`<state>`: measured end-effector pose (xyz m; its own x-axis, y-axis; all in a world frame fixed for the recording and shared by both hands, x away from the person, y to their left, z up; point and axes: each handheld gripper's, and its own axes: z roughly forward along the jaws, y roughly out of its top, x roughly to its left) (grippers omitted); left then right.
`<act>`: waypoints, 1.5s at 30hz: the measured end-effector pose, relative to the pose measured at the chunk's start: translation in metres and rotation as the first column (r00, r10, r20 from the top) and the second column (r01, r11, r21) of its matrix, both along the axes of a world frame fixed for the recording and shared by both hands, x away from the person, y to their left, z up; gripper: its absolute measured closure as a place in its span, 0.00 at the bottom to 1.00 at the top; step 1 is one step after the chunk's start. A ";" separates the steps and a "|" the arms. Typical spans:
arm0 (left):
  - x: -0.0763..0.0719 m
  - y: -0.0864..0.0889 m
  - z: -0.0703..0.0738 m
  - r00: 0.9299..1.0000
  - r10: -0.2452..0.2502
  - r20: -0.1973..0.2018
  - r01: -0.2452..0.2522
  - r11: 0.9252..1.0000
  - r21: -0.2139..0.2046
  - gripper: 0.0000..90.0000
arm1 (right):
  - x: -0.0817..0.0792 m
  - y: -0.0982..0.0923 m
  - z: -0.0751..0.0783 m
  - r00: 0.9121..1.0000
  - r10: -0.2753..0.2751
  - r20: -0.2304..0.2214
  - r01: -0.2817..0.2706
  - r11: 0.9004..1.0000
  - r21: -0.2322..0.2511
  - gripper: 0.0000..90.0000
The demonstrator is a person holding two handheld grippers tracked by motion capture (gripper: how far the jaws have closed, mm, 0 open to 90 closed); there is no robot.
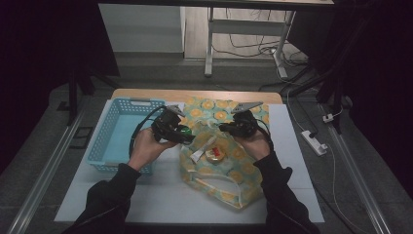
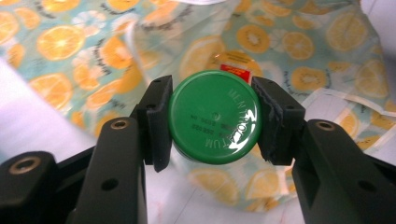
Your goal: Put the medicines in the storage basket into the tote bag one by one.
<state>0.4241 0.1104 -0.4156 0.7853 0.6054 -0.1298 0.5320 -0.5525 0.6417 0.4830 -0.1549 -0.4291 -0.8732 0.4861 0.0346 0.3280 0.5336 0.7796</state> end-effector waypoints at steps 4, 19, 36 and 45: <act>0.003 -0.015 -0.006 0.999 -0.034 -0.002 0.034 0.999 0.009 0.58 | 0.000 0.000 0.000 1.000 -0.002 -0.002 0.002 1.000 -0.002 0.99; 0.018 -0.067 -0.031 0.996 -0.093 -0.009 0.093 0.996 0.008 0.58 | 0.001 0.000 0.000 1.000 -0.001 0.007 0.001 1.000 -0.003 0.99; 0.034 -0.093 -0.055 0.997 -0.078 0.019 0.077 0.996 0.036 0.58 | 0.001 0.000 -0.001 1.000 -0.007 0.005 0.007 1.000 -0.005 0.99; 0.036 -0.095 -0.060 0.997 -0.079 0.025 0.078 0.996 0.042 0.57 | 0.001 0.000 -0.001 1.000 -0.006 0.002 0.006 1.000 -0.007 0.99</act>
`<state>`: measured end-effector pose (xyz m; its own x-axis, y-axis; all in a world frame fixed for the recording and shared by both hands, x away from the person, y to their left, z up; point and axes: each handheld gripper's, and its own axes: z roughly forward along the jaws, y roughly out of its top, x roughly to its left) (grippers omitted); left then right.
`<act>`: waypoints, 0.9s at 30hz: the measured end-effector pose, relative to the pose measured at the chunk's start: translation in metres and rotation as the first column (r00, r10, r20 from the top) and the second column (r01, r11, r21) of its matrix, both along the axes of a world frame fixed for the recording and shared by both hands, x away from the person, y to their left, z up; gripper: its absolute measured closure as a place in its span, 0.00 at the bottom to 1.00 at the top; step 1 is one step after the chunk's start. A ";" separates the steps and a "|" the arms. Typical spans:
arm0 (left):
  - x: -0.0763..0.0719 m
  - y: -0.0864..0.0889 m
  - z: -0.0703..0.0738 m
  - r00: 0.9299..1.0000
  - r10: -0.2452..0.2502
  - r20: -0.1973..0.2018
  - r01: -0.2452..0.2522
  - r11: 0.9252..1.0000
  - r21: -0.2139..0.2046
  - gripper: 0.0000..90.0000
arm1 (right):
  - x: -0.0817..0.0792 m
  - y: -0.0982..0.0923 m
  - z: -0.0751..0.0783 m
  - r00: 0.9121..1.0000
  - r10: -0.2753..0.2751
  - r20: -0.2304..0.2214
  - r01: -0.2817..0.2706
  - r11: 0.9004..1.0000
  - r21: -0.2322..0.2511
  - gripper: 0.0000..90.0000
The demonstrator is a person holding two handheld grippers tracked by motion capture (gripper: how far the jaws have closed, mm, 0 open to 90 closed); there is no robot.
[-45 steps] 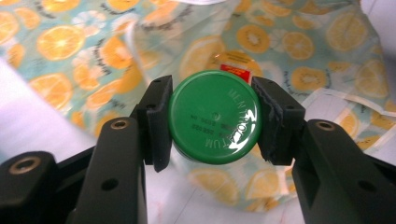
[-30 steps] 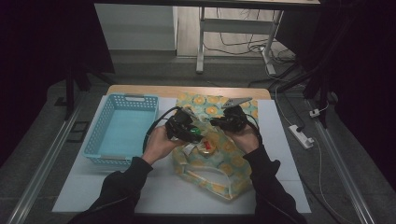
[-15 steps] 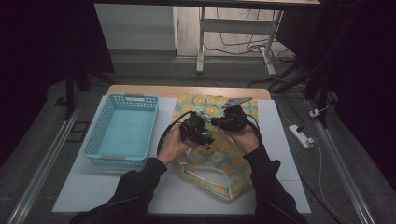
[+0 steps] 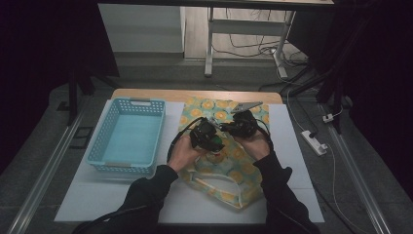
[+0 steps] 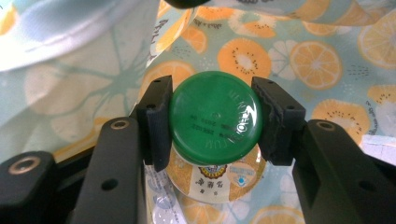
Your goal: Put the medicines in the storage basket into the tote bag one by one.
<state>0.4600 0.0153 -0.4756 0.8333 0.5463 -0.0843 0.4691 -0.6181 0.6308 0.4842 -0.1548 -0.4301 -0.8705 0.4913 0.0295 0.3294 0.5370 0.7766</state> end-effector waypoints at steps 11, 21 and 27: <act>-0.005 0.005 0.010 1.000 0.009 0.009 -0.009 1.000 -0.024 0.33 | 0.000 0.000 0.001 1.000 0.002 -0.002 -0.002 1.000 0.002 0.99; -0.019 0.022 0.014 0.999 0.001 -0.041 -0.006 0.995 -0.102 0.13 | -0.002 0.000 0.001 1.000 0.003 -0.009 -0.003 1.000 0.002 0.99; -0.028 0.039 0.012 0.999 -0.008 -0.044 0.001 0.986 -0.164 0.03 | -0.002 0.001 0.001 1.000 0.004 -0.015 -0.004 1.000 0.001 0.99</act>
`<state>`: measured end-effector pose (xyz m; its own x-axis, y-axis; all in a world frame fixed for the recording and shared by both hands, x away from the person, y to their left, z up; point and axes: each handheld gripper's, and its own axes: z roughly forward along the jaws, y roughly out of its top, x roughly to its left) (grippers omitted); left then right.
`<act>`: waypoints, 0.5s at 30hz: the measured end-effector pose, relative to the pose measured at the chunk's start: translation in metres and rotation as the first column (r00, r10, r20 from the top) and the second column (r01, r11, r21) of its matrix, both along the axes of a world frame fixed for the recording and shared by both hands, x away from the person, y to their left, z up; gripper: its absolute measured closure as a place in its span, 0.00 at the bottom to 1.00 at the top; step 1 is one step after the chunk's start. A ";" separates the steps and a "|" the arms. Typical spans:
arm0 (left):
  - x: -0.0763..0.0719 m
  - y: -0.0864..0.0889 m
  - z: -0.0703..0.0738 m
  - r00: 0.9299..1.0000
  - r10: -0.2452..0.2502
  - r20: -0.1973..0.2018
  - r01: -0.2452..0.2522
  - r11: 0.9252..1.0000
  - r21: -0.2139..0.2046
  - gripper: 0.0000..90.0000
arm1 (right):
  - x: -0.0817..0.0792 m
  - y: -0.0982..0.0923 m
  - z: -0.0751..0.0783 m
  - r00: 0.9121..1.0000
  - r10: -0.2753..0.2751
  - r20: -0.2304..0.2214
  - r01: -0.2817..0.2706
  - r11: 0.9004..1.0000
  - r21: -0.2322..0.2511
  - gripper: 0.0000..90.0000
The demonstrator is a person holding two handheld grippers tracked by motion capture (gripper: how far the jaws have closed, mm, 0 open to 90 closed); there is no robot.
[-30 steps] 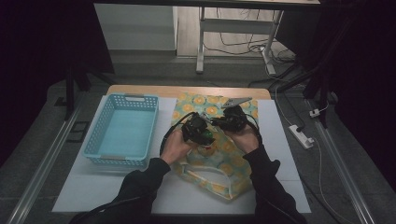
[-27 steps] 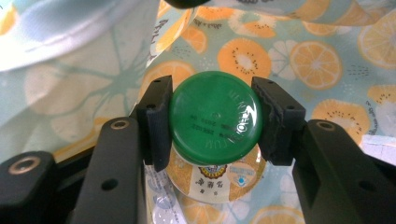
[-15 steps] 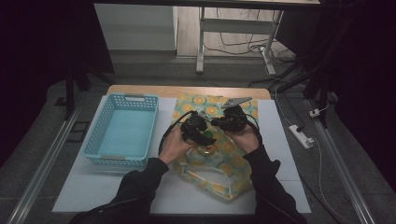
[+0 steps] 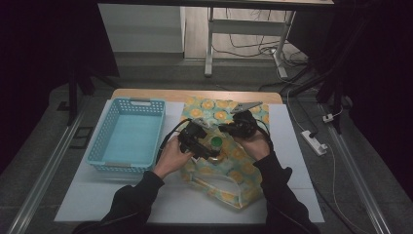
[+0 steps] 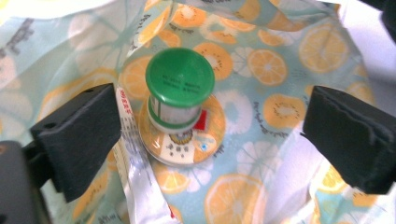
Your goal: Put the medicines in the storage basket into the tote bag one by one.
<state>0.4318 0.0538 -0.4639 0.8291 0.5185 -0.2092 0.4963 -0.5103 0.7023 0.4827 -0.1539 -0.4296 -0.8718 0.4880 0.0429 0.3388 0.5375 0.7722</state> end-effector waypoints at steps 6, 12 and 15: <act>-0.012 0.011 -0.005 1.000 -0.019 0.000 0.019 0.999 -0.042 0.00 | 0.000 0.000 0.000 1.000 0.004 0.003 -0.004 1.000 -0.003 0.99; -0.024 0.012 -0.008 0.999 -0.039 -0.001 0.039 0.999 -0.037 0.00 | -0.001 0.001 -0.001 1.000 0.005 0.002 -0.005 1.000 -0.005 0.99; -0.029 0.012 -0.011 0.999 -0.050 -0.015 0.050 0.998 -0.044 0.01 | -0.001 0.001 -0.001 1.000 0.006 0.003 -0.006 1.000 -0.006 0.99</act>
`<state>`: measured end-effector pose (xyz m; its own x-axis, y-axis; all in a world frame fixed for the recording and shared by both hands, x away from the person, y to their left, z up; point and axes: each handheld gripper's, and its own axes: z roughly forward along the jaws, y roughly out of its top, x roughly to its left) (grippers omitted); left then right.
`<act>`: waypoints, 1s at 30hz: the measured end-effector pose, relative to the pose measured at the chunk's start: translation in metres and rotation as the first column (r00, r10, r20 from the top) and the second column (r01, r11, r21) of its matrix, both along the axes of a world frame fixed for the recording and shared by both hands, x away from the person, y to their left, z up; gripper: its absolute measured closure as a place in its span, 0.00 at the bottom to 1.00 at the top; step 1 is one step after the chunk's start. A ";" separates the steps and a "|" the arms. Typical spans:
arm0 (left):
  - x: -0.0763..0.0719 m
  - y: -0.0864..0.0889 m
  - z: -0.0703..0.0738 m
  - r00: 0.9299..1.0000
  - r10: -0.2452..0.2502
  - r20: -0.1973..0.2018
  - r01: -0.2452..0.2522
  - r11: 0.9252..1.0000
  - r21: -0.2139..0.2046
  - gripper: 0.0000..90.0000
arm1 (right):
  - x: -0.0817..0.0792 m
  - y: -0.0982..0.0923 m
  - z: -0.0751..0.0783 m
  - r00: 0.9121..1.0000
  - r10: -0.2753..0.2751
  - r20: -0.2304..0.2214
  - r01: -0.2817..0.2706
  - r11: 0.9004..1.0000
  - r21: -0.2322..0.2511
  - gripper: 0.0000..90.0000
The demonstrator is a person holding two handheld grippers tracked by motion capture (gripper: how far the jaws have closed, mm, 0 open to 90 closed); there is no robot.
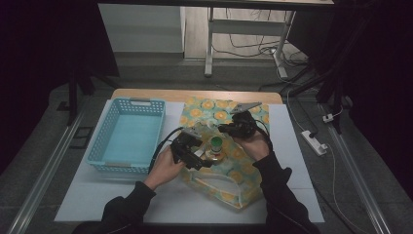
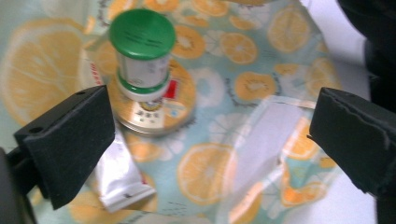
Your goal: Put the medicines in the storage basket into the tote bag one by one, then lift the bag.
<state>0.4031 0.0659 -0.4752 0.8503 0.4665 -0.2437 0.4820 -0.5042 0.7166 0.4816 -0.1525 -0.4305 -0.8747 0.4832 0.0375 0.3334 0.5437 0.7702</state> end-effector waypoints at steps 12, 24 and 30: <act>-0.020 -0.006 -0.008 1.000 -0.012 -0.001 0.012 0.999 0.050 0.01 | -0.002 0.001 0.001 1.000 0.002 0.000 -0.002 1.000 0.002 0.99; -0.021 -0.022 -0.030 0.999 -0.052 -0.012 0.053 0.990 0.133 0.01 | -0.002 0.001 0.001 1.000 0.007 0.004 -0.007 1.000 -0.002 0.99; -0.018 -0.026 -0.042 0.998 -0.066 -0.023 0.068 0.987 0.145 0.01 | -0.003 0.002 0.001 1.000 0.010 0.000 -0.010 1.000 -0.004 0.99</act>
